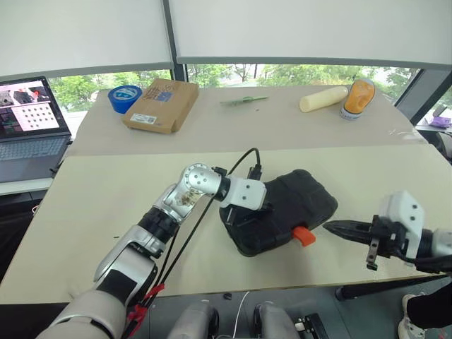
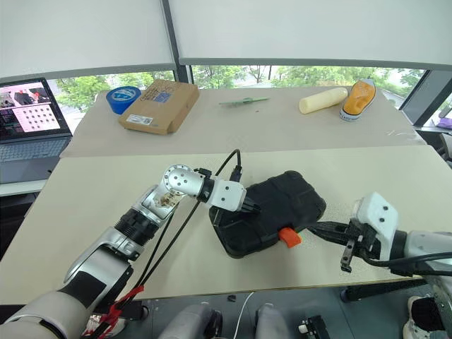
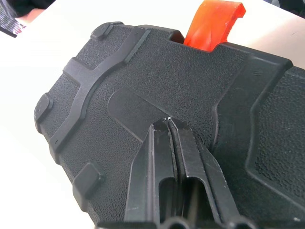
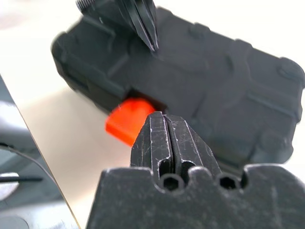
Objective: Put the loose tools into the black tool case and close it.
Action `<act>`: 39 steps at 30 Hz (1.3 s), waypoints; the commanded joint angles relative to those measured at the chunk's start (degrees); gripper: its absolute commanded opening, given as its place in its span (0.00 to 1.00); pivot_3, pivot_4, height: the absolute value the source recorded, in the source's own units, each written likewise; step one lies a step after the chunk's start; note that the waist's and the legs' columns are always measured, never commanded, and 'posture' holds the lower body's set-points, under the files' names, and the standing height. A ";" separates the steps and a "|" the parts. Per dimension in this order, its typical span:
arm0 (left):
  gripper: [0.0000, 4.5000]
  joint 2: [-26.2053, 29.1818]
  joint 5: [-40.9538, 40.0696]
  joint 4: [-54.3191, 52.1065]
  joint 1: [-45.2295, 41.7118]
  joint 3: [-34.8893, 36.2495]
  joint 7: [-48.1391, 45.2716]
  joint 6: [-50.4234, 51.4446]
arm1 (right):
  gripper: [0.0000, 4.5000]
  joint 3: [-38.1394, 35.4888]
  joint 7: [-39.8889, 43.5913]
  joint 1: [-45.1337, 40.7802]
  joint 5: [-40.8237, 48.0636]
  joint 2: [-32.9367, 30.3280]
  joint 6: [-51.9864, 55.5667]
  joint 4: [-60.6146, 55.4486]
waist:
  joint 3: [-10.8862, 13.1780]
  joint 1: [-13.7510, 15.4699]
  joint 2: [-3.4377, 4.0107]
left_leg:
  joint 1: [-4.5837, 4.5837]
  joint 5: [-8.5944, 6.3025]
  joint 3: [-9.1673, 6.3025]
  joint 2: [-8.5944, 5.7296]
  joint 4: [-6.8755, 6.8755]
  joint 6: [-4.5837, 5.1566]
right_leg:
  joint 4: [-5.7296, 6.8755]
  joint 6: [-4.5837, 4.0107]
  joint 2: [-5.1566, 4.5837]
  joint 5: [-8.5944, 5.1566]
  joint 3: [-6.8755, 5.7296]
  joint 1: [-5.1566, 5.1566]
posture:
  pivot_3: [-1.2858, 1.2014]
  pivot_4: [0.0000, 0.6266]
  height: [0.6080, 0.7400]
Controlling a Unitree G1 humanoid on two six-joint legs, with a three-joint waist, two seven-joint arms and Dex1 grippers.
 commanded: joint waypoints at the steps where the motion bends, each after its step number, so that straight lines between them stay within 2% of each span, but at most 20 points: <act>1: 0.02 0.27 3.10 2.91 1.87 -3.26 -2.22 1.04 | 0.00 5.71 -2.26 -0.09 -2.19 1.18 0.00 -2.41 | -0.02 0.04 -0.02 | -0.01 0.00 -0.02 0.00 0.00 0.00 | -0.01 0.00 -0.01 0.00 0.00 0.00 | 0.52 0.24 0.98; 16: 0.02 0.53 3.45 1.95 1.85 -3.54 -2.94 0.48 | 0.00 14.27 -6.67 2.18 -12.15 4.69 -4.55 1.36 | -0.03 0.01 -0.02 | -0.05 -0.01 -0.04 -0.01 -0.06 0.01 | -0.18 0.01 0.03 0.00 -0.04 -0.04 | 0.52 0.24 0.98; 25: 0.02 -0.28 3.13 1.82 1.36 -3.66 -3.21 0.74 | 0.00 15.81 -8.78 3.64 -15.15 6.90 -6.10 3.32 | -0.04 0.03 -0.01 | -0.05 -0.01 -0.04 -0.02 -0.11 0.01 | -0.22 0.01 0.05 0.00 -0.14 -0.05 | 0.52 0.24 0.98; 32: 0.02 -2.73 3.71 2.21 0.28 -4.60 -3.56 0.23 | 0.00 17.34 -11.05 3.54 -19.18 8.71 -8.76 6.50 | -0.08 0.17 -0.05 | 0.06 -0.02 -0.06 -0.03 -0.13 0.02 | -0.40 0.04 0.12 0.01 -0.21 -0.01 | 0.52 0.24 0.98; 39: 0.02 -8.29 6.69 6.99 -2.69 -6.43 -2.24 -3.21 | 0.00 17.38 -14.03 2.49 -19.55 12.88 -10.54 5.84 | -0.29 1.04 -0.23 | 0.11 -0.04 -0.10 -0.08 -0.10 0.07 | -0.52 0.14 0.16 0.07 -0.29 0.12 | 0.52 0.24 0.98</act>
